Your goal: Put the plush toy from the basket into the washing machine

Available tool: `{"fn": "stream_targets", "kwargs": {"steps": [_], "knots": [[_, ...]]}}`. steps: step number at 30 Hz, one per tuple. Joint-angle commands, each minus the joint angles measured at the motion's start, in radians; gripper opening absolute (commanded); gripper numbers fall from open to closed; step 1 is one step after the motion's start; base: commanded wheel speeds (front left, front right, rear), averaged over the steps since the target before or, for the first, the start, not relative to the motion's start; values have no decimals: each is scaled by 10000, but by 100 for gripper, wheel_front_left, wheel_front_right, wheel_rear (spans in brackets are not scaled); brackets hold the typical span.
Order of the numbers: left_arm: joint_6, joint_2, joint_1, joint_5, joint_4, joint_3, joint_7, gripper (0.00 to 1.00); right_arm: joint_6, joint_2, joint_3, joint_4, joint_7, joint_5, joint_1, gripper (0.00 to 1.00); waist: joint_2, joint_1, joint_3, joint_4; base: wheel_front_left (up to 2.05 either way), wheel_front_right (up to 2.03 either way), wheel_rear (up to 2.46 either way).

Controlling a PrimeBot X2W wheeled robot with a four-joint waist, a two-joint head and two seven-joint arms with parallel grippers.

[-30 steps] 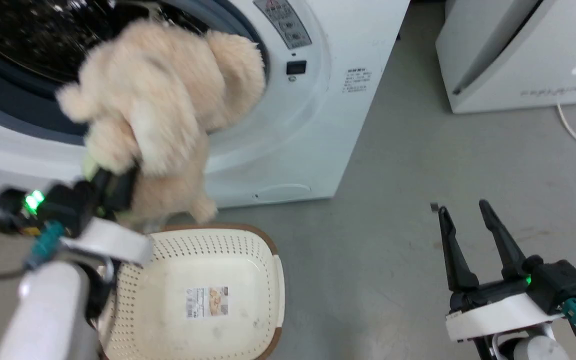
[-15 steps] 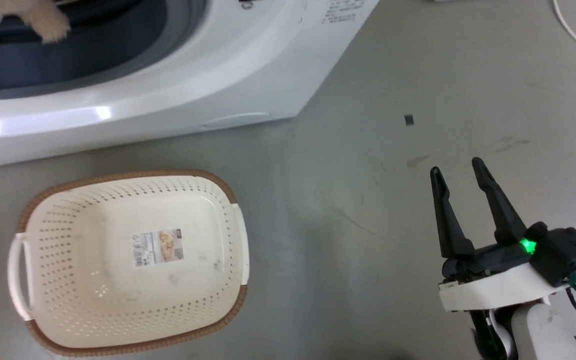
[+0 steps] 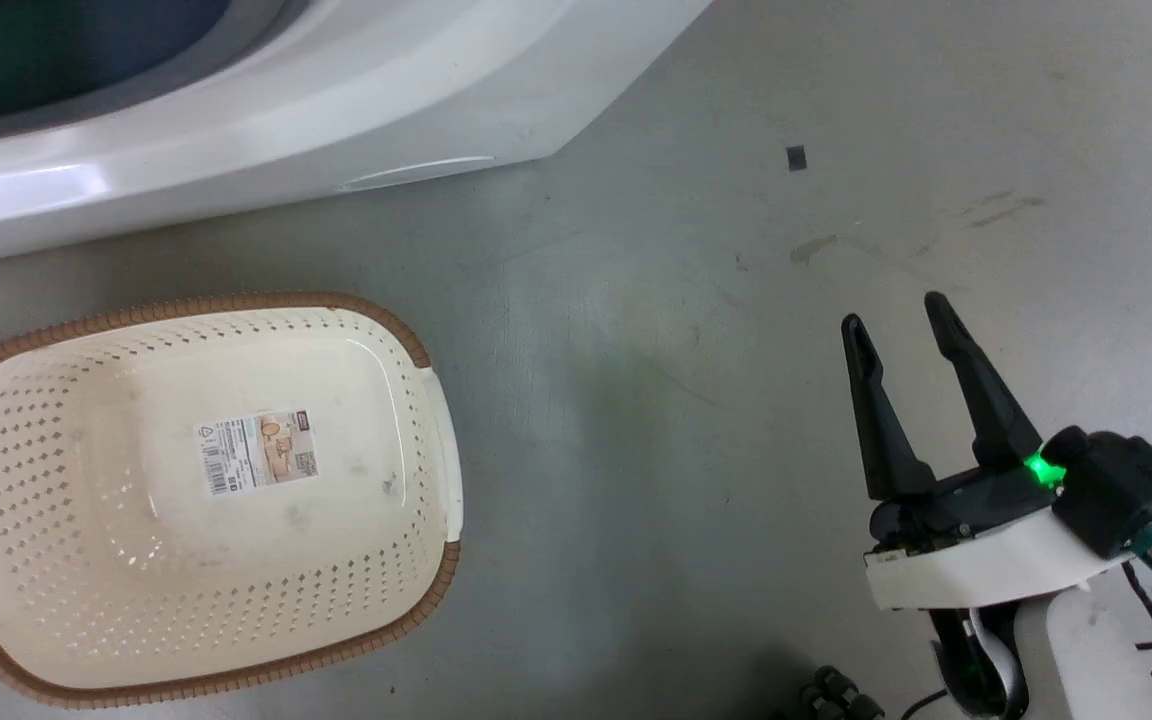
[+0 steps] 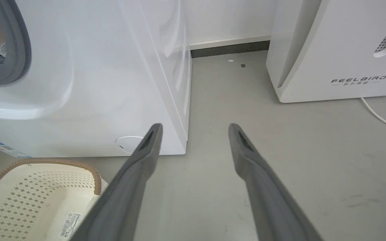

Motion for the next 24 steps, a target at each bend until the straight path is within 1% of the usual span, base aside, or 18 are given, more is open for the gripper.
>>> {"fn": "stream_targets", "kwargs": {"steps": [1, 4, 5, 6, 7, 10, 13, 15, 17, 18, 19, 24], "knots": [[-30, -74, -128, -64, 82, -7, 19, 0, -9, 3, 12, -67, -46, 76, -206, 100, 0, -2, 90, -4, 0, 0, 0], [-30, -439, -269, -550, 636, -314, 152, 0, -9, 3, 26, -82, -46, 87, -296, 100, 0, -2, 222, -9, 0, 0, 0], [-30, -563, -311, -834, 759, -391, 237, 0, -9, 3, 31, -81, -46, 86, -314, 100, 0, -2, 262, -14, 0, 0, 0], [-30, -712, -426, -1404, 969, -603, 647, 0, -9, 3, 70, -94, -46, 64, -344, 100, 0, -2, 363, -25, 0, 0, 0], [-30, -712, -426, -1404, 969, -603, 647, 0, -9, 3, 70, -94, -46, 64, -344, 100, 0, -2, 363, -25, 0, 0, 0], [-30, -721, -599, -2096, 934, -1235, 1466, 0, -9, 3, 98, -186, -46, 78, -337, 100, 0, -2, 484, -12, 0, 0, 0], [-30, -505, -729, -2686, 813, -1789, 1968, 0, -9, 3, 151, -190, -46, 101, -300, 100, 0, -2, 555, 6, 0, 0, 0], [-30, -356, -792, -2941, 744, -2104, 2047, 0, -9, 3, 194, -179, -46, 100, -318, 100, 0, -2, 583, 20, 0, 0, 0], [-30, -268, -850, -3179, 777, -2242, 1873, 0, -9, 3, 227, -157, -46, 96, -364, 100, 0, -2, 573, 34, 0, 0, 0], [-30, -244, -860, -3207, 833, -2301, 1668, 15, -9, 3, 225, -140, -46, 98, -387, 100, 0, -2, 530, 48, 0, 0, 0], [-30, -233, -840, -3206, 915, -2375, 1464, 100, -9, 3, 214, -122, -46, 95, -407, 100, 0, -2, 471, 64, 0, 0, 0], [-30, -380, -361, -3412, 1241, -2775, 641, 100, -9, 3, 50, 15, -46, 9, -432, 100, 0, -2, -106, 204, 0, 0, 0]]}}
